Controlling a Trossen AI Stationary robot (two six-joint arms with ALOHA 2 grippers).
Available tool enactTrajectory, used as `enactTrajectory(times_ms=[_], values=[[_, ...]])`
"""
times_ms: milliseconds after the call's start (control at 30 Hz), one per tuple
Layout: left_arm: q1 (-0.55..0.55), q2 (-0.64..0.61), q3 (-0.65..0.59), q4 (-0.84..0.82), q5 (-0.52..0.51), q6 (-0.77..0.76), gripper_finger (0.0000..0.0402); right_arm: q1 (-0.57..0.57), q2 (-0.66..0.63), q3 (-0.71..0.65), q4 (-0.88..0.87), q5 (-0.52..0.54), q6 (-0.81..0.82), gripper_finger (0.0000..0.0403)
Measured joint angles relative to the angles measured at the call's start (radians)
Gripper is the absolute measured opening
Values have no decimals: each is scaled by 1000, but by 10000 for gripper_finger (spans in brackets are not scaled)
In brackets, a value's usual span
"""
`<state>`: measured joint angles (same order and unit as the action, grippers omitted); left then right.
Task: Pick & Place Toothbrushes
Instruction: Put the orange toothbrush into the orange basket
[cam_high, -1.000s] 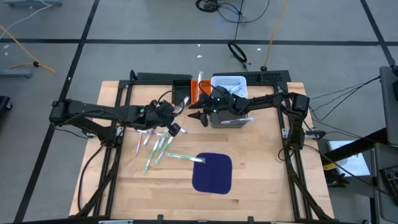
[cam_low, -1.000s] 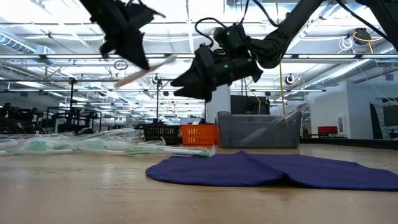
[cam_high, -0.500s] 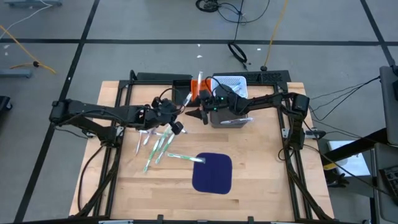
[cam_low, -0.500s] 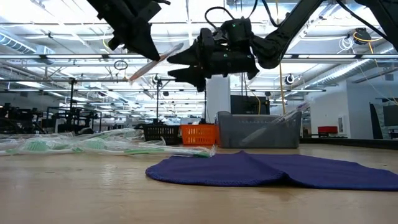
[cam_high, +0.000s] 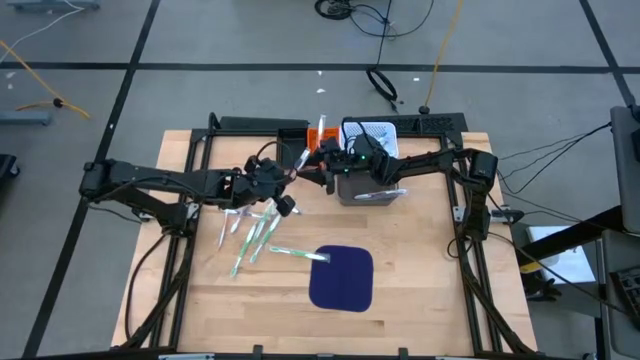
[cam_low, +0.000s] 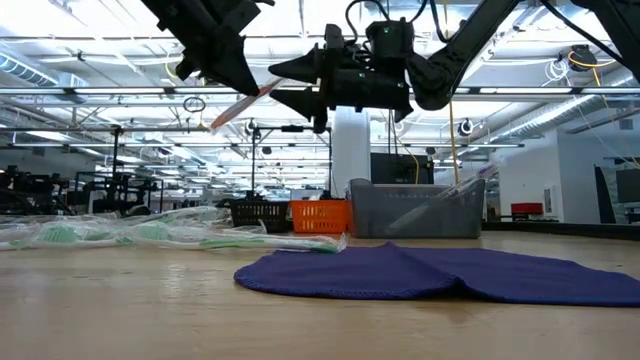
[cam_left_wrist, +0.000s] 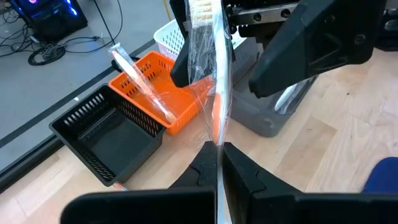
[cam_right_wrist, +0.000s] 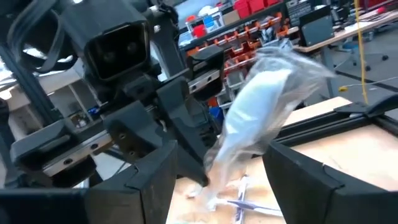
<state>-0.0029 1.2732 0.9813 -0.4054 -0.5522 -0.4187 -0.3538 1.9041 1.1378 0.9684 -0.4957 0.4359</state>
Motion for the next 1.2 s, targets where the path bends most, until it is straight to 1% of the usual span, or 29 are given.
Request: enactTrajectory(times_ms=[67, 167, 267, 367, 400, 433, 667, 767, 933, 1067, 1200], values=[[0, 0, 0, 7, 1, 0, 1, 0, 0, 0, 0, 0, 12, 215], [0, 0, 0, 16, 1, 1, 4, 0, 0, 0, 0, 0, 24, 179], [0, 0, 0, 19, 1, 2, 1, 0, 0, 0, 0, 0, 23, 120], [0, 0, 0, 18, 0, 2, 6, 0, 0, 0, 1, -1, 9, 42], [0, 0, 0, 16, 0, 2, 8, 0, 0, 0, 3, -2, -3, 23], [0, 0, 0, 16, 1, 1, 10, 1, 0, 0, 6, 0, -12, 16], [0, 0, 0, 15, 1, 0, 5, -2, 0, 0, 7, -4, -10, 9], [0, 0, 0, 15, -1, 0, 11, -11, 0, 0, 7, -9, -6, 9], [0, 0, 0, 9, 4, 43, 52, -40, 0, 0, -21, -4, -7, 9], [0, 0, 0, -29, 5, 44, 86, -75, 0, 0, -51, -3, -2, 9], [0, 0, 0, -67, 5, 23, 110, -113, 0, 0, -96, -8, -5, 9]])
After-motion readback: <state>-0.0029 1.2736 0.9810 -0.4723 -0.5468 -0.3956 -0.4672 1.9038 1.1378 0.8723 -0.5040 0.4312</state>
